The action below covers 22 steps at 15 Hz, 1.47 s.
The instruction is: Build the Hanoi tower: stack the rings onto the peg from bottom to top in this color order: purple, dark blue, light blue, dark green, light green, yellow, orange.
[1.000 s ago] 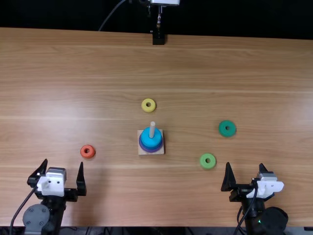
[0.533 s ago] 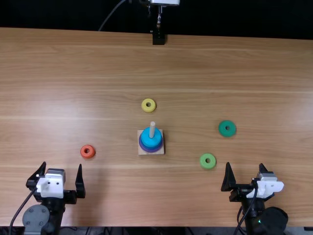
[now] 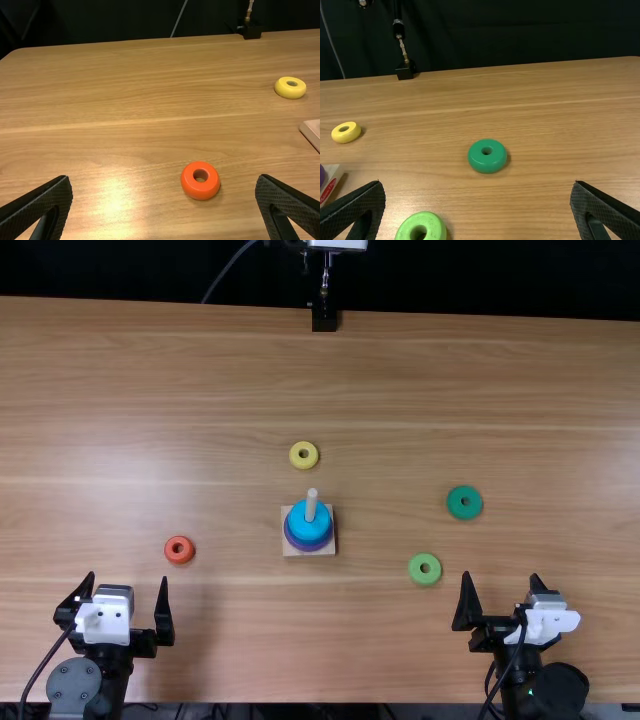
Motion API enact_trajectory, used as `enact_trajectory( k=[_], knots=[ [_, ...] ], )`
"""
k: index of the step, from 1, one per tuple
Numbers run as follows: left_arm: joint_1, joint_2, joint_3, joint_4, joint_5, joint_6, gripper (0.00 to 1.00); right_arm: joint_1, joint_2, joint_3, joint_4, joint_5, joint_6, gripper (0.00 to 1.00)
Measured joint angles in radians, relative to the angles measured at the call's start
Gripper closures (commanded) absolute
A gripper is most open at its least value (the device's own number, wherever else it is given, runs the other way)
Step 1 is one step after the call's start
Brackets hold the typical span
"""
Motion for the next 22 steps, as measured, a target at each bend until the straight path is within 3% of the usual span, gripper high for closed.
enact_trajectory(
  k=[16, 17, 20, 22],
  knots=[
    [0.000, 0.000, 0.000, 0.000, 0.000, 0.000, 0.00, 0.000, 0.000, 0.000, 0.014, 0.000, 0.000, 0.00],
    [0.000, 0.000, 0.000, -0.001, 0.000, 0.001, 0.00, 0.000, 0.000, -0.001, 0.029, 0.003, 0.000, 0.00],
    [0.000, 0.000, 0.000, 0.000, 0.000, 0.000, 0.00, 0.000, 0.003, 0.043, 0.035, 0.044, 0.002, 0.00],
    [0.000, 0.000, 0.000, 0.000, 0.000, 0.000, 0.00, 0.000, 0.145, 0.227, 0.043, 0.056, 0.004, 0.00]
  ],
)
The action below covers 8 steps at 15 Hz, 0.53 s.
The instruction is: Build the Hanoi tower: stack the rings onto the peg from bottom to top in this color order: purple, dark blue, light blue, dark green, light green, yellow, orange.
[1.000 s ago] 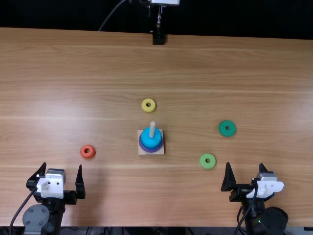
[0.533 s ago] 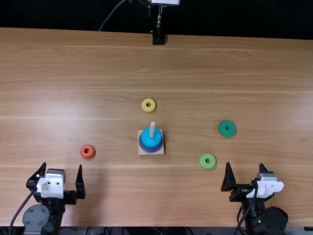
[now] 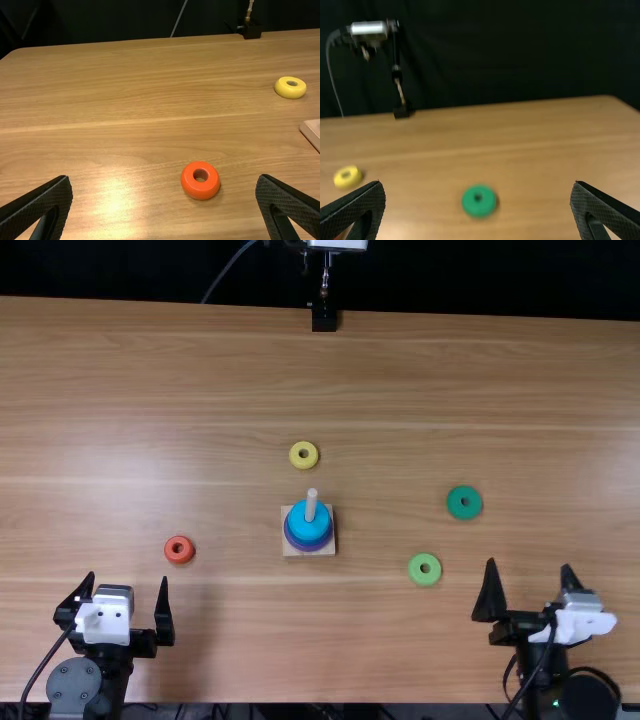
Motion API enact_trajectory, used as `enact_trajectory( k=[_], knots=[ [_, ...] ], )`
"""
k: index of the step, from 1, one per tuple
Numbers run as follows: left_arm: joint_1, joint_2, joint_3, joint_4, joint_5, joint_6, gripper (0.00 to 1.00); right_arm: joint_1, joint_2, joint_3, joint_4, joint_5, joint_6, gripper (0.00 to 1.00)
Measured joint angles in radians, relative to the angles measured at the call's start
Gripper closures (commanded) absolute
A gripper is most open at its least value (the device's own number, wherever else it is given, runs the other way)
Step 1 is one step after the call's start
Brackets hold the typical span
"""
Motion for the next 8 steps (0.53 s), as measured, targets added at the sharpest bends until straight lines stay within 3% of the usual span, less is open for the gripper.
enact_trajectory(
  k=[3, 8],
  knots=[
    [0.000, 0.000, 0.000, 0.000, 0.001, 0.000, 0.00, 0.000, 0.299, 0.263, 0.000, 0.007, 0.000, 0.00],
    [0.000, 0.000, 0.000, 0.000, 0.000, -0.001, 0.00, 0.009, 0.713, 0.513, -0.016, 0.032, 0.001, 0.00]
  ],
)
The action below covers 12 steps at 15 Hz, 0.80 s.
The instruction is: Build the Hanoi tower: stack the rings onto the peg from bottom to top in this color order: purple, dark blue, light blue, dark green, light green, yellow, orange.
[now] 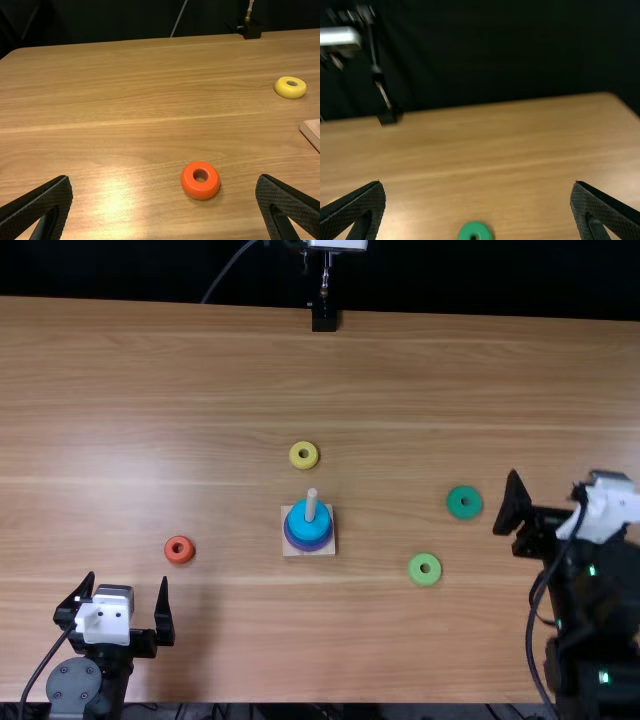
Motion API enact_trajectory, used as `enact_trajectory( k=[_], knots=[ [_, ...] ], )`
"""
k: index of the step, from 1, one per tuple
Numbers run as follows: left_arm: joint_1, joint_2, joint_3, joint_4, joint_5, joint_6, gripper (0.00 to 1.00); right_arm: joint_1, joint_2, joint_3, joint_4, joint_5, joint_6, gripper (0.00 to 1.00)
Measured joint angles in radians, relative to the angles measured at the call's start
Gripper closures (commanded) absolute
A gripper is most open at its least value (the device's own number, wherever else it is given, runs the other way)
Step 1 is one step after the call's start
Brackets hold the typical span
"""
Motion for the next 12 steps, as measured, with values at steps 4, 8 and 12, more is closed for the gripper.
enact_trajectory(
  k=[4, 8, 12],
  knots=[
    [0.000, 0.000, 0.000, -0.001, 0.001, 0.000, 0.00, 0.000, 0.346, 0.209, -0.330, 0.010, 0.003, 0.00],
    [0.000, 0.000, 0.000, 0.000, 0.000, 0.001, 0.00, 0.000, 0.545, 0.295, -0.420, 0.009, 0.073, 0.00],
    [0.000, 0.000, 0.000, 0.000, 0.000, 0.001, 0.00, 0.000, 0.734, 0.314, -0.449, 0.009, 0.163, 0.00]
  ],
)
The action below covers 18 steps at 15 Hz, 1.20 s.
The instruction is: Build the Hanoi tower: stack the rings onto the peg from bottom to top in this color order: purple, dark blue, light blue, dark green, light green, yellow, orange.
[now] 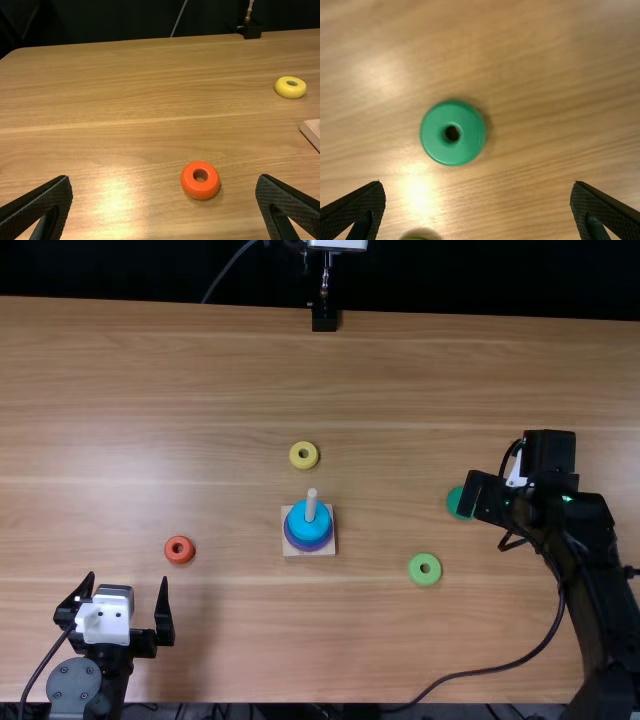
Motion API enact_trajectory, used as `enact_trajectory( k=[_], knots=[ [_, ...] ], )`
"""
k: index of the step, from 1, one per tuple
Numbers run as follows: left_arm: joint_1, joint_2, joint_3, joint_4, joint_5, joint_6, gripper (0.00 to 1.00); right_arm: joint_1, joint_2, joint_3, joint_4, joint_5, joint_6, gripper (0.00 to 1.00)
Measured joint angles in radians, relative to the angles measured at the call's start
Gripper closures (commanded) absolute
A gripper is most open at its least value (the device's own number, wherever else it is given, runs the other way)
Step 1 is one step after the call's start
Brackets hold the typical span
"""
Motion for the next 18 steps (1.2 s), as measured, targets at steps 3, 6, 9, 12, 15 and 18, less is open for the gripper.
enact_trajectory(
  k=[3, 6, 9, 12, 15, 18],
  knots=[
    [0.000, 0.000, 0.000, -0.001, 0.000, 0.000, 0.00, 0.006, 0.075, 0.003, 0.000, 0.000, 0.013, 0.00],
    [0.000, 0.000, 0.000, 0.000, 0.000, 0.000, 0.00, 0.048, 0.119, 0.024, 0.006, 0.000, 0.013, 0.00],
    [0.000, 0.000, 0.000, -0.001, 0.000, 0.000, 0.00, 0.064, 0.189, 0.067, 0.016, 0.000, 0.013, 0.00],
    [0.000, 0.000, 0.000, -0.001, 0.000, 0.000, 0.00, 0.064, 0.266, 0.129, 0.007, 0.000, 0.008, 0.00],
    [0.000, 0.000, 0.000, -0.001, 0.000, 0.000, 0.00, 0.064, 0.300, 0.165, 0.001, 0.000, 0.002, 0.00],
    [0.000, 0.000, 0.000, 0.000, 0.000, 0.000, 0.00, 0.064, 0.316, 0.178, 0.000, 0.000, -0.003, 0.00]
  ],
)
